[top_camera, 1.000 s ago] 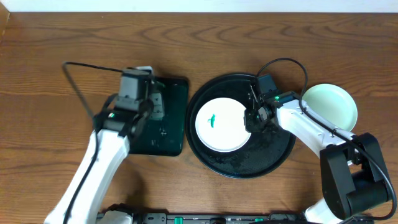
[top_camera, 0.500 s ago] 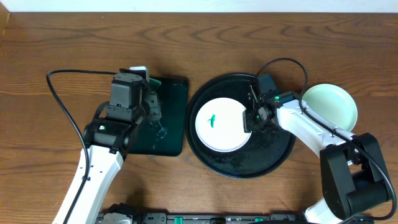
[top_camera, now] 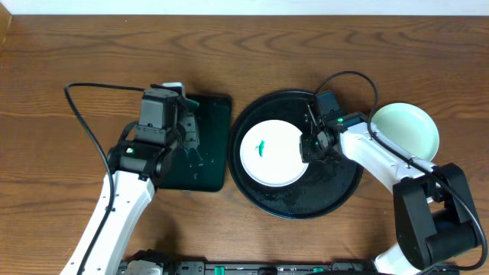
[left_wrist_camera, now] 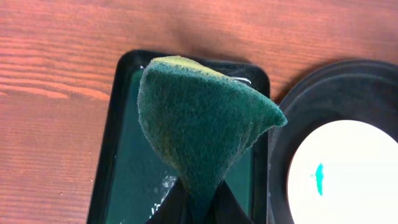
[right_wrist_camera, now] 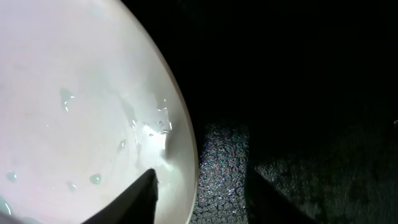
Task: Clean dirty plates on tray and stack at the side
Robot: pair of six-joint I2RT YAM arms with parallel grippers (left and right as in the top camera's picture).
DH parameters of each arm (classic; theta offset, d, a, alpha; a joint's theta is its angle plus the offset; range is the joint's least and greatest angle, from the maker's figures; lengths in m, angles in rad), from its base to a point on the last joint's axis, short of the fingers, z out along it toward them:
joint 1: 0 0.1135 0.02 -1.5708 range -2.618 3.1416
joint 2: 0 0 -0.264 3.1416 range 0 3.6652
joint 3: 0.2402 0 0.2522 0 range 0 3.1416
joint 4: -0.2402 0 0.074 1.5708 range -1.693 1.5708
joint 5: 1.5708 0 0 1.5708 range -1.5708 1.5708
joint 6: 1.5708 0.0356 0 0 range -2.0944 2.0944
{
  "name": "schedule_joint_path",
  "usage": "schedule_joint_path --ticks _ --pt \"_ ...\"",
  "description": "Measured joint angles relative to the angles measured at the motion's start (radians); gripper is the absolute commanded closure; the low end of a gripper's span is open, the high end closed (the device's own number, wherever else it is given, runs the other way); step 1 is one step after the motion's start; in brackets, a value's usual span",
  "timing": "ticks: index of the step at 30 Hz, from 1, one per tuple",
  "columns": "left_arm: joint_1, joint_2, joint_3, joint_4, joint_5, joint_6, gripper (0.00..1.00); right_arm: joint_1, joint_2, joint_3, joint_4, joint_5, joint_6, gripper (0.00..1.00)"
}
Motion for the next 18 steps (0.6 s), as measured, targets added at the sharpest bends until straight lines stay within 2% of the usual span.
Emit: schedule_joint_path --ticks 1,4,6,11,18 --pt "0.000 0.010 0.000 -0.002 0.000 0.000 0.92 0.000 0.000 0.000 0.000 0.000 -0.001 0.66" --pt "0.000 0.032 0.000 -0.008 0.000 0.000 0.92 0.000 0.000 0.000 0.002 0.000 -0.003 0.86" --pt "0.000 0.046 0.000 -0.010 0.000 0.000 0.92 0.000 0.000 0.000 0.002 0.001 0.005 0.94" --pt "0.000 0.067 0.000 -0.011 0.000 0.000 0.93 0.000 0.000 0.000 0.004 -0.003 0.002 0.98" --pt "0.000 0.074 0.000 -0.010 0.000 -0.001 0.92 0.000 0.000 0.000 0.006 -0.004 0.002 0.99"
